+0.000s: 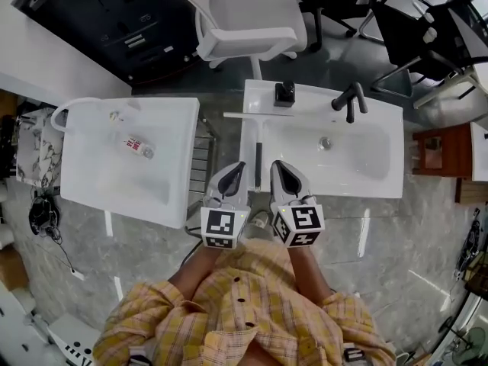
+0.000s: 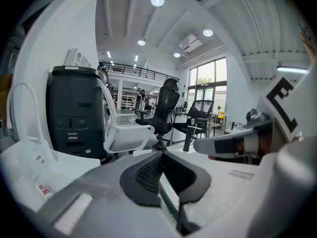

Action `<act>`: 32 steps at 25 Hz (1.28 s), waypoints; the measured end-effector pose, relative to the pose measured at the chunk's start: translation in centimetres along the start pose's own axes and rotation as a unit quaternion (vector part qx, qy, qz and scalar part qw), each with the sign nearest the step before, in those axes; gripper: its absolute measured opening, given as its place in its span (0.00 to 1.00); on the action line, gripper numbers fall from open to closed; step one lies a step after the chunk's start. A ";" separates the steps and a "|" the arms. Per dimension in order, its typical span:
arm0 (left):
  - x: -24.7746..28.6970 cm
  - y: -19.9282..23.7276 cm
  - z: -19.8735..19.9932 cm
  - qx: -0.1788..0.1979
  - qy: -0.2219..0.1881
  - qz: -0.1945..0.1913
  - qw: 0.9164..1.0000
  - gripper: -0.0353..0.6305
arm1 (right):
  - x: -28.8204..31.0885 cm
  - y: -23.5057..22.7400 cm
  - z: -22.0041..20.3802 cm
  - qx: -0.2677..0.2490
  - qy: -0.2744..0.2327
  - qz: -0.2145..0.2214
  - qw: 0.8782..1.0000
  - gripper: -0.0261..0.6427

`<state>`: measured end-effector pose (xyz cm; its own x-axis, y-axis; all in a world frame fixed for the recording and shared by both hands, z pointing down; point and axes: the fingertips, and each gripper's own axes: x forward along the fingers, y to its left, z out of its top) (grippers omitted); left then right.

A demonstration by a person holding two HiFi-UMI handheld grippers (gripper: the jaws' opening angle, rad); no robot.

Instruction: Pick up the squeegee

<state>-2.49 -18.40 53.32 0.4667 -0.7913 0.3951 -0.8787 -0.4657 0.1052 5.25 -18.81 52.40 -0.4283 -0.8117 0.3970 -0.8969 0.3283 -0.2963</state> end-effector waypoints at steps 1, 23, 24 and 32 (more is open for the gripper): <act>0.3 0.3 -0.1 0.000 0.003 0.000 1.000 0.05 | 0.6 -0.1 -0.2 0.003 0.005 -0.001 1.000 0.03; 5.6 6.6 -4.0 -0.012 0.062 0.007 0.998 0.05 | 11.3 -2.9 -6.6 0.057 0.101 -0.025 0.993 0.19; 5.7 6.7 -4.1 -0.009 0.063 0.007 0.998 0.05 | 11.7 -3.2 -6.8 0.059 0.104 -0.029 0.992 0.20; 6.6 7.2 -4.6 -0.002 0.074 -0.001 0.997 0.05 | 14.7 -5.2 -8.1 0.064 0.123 -0.066 0.988 0.25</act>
<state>-6.17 -25.18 60.89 0.4486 -0.7226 0.5259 -0.8782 -0.4657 0.1091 2.72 -28.58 66.80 -0.3372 -0.6964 0.6335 -0.9319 0.1515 -0.3296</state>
